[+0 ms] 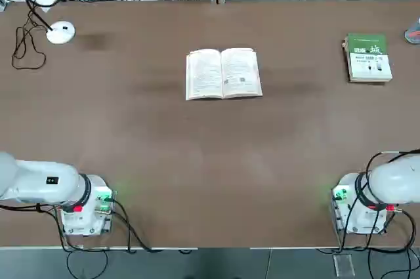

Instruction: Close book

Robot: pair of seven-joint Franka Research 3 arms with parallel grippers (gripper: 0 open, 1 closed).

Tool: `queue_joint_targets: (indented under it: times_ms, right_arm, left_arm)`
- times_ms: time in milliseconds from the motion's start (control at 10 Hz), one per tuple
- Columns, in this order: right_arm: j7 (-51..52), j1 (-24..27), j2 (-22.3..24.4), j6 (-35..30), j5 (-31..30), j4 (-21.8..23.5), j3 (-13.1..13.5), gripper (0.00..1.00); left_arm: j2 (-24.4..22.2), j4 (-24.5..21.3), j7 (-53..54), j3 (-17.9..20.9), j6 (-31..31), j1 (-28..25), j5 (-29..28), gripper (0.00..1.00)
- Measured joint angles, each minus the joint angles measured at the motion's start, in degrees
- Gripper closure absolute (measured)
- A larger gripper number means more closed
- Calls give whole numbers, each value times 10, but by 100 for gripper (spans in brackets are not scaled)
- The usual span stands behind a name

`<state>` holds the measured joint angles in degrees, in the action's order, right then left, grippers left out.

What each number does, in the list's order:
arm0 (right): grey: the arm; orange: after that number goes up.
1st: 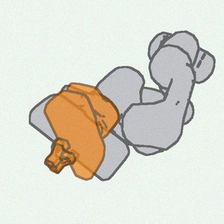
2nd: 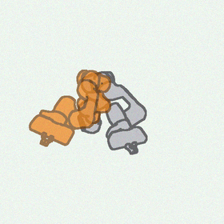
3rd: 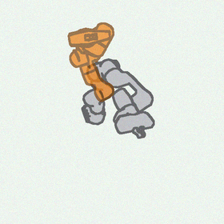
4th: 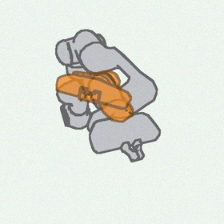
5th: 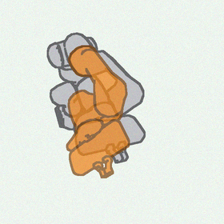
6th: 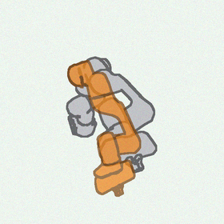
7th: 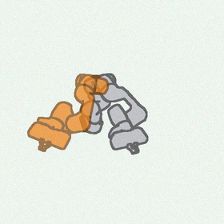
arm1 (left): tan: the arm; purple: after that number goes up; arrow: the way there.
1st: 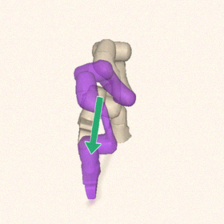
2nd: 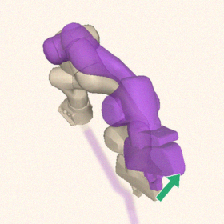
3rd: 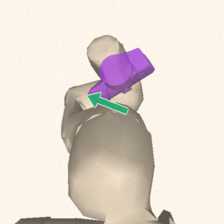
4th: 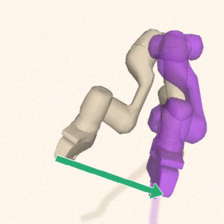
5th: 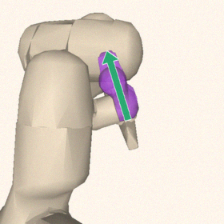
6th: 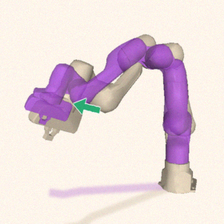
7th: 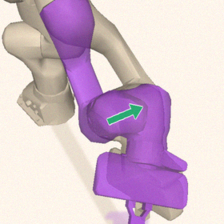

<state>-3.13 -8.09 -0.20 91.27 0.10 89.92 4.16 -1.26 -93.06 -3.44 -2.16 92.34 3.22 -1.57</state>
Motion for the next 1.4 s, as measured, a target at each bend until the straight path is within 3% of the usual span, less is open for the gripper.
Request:
queue_joint_targets:
  times_ms: [500, 1400]
  right_arm:
    - [0, 0, 0, 0, 0, 0, 0, 0]
    - [0, 0, -4, 20, 0, 24, -2, 0]
  left_arm:
    - [2, 10, 12, 0, 1, 9, -1, 0]
    - [71, 50, 60, -7, 83, 149, -22, 0]
